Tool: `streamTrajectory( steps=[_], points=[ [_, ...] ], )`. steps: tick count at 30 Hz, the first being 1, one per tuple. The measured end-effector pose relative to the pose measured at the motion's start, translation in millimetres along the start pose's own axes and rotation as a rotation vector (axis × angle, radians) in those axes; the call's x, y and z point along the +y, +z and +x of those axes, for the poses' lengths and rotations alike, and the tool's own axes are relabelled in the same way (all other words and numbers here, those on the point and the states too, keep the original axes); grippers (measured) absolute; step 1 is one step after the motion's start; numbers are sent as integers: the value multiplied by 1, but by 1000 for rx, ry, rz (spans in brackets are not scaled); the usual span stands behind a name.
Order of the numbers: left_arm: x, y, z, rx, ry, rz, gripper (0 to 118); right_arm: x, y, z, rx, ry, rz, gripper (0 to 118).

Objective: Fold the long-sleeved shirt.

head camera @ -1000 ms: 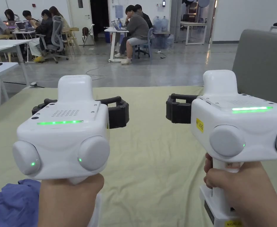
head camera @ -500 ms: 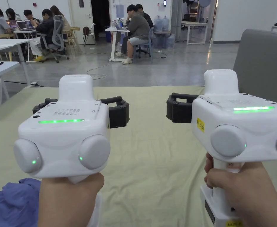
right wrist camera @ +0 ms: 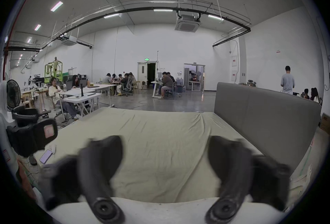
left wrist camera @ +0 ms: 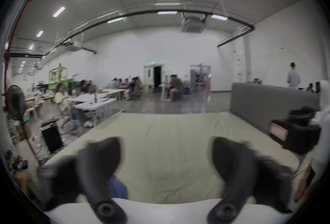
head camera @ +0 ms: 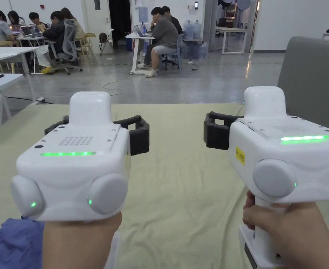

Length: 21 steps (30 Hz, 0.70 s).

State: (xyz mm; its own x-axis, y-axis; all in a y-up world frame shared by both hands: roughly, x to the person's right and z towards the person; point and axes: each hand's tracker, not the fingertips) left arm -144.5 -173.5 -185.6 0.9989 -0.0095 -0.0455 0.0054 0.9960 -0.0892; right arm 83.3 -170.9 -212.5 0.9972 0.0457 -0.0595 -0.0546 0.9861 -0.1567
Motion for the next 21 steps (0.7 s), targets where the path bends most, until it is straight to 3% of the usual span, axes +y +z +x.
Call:
streamTrajectory(
  steps=[2, 3, 10, 13, 16, 21],
  points=[
    [-4, 4, 0, -43, 17, 40, 20, -3, 0, -1, 9, 0, 5, 25],
    [-8, 4, 1, -46, 29, 49, 0, -6, -2, -2, -5, -1, -6, 0],
    [-23, -12, 2, -56, -22, -5, 0, -22, -14, -7, -26, 18, 32, 0],
    [-26, -28, -25, -115, 58, -88, 0, -23, -28, -26, 16, 36, 45, 0],
    [-33, -46, -73, -50, 86, -235, 0, -20, -46, -70, 220, 14, 27, 0],
    [-58, -36, -180, 162, 160, -247, 0, -22, -54, -159, 653, 15, -33, 0]
  ],
)
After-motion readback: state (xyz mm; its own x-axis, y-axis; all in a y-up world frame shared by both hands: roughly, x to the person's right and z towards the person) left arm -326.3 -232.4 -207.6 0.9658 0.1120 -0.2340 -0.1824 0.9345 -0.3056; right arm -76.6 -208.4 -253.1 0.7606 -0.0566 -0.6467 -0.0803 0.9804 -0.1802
